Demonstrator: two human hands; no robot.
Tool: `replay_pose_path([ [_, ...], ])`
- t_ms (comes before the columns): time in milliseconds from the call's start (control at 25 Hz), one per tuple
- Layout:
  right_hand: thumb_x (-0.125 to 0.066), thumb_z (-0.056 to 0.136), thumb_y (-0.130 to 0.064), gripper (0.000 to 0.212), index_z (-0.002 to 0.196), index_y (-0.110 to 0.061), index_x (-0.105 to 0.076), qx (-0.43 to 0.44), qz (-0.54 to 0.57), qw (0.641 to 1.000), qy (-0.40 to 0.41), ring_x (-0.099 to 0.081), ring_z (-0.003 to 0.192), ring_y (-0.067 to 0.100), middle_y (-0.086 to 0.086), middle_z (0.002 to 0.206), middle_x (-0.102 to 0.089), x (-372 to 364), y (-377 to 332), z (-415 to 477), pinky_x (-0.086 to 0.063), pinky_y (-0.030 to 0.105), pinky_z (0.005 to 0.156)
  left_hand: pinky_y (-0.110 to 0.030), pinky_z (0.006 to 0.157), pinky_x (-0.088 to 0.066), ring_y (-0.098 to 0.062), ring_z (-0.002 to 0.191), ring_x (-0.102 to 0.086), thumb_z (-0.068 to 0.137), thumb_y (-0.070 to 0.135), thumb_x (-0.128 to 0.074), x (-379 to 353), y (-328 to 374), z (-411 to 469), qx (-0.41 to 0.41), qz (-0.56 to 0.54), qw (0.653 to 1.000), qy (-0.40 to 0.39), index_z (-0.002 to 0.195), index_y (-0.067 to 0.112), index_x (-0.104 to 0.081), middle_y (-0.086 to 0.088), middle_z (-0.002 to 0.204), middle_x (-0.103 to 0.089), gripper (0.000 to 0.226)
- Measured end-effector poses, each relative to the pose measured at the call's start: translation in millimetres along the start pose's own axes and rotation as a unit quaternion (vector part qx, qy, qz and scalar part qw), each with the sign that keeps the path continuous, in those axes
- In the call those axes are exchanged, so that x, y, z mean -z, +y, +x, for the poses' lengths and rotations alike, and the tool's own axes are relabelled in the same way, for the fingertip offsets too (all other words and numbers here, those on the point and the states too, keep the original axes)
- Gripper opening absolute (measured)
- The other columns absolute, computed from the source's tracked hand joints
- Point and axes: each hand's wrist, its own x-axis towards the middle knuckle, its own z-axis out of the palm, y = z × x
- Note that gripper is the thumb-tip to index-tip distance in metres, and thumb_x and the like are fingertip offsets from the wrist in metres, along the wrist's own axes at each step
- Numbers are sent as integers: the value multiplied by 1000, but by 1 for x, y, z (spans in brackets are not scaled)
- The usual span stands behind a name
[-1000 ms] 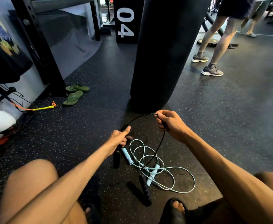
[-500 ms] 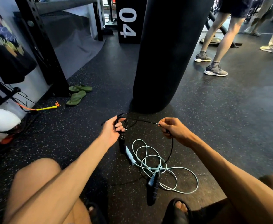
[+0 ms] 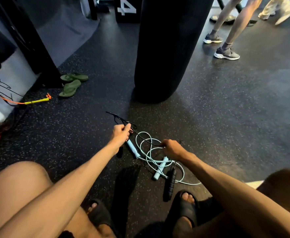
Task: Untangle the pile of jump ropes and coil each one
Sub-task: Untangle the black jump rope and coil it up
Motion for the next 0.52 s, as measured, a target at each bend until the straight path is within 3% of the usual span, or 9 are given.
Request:
replay_pose_path([
  [240, -56, 88, -14, 37, 124, -9, -50, -100, -126, 984, 79, -46, 118, 35, 15, 125, -46, -78, 48, -15, -46, 43, 92, -27, 48, -29, -12, 44, -37, 98, 28, -55, -46, -84, 4, 54, 44, 997, -15, 61, 17, -53, 7, 46, -44, 39],
  [400, -54, 93, -30, 39, 127, -12, -46, -201, -128, 971, 23, -50, 121, 33, 14, 128, -56, -115, 79, -18, -45, 43, 94, -36, 57, -34, -18, 56, -44, 93, 37, -57, -67, -125, 2, 69, 76, 994, -23, 66, 12, -55, -3, 58, -49, 37],
  [520, -62, 90, -41, 52, 124, -8, -43, -264, -27, 964, -30, -58, 118, 37, 18, 124, -62, -134, 95, -16, -48, 43, 93, -36, 59, -35, -20, 61, -46, 95, 33, -58, -82, -125, 0, 67, 95, 992, -42, 61, 13, -49, -5, 59, -48, 41],
])
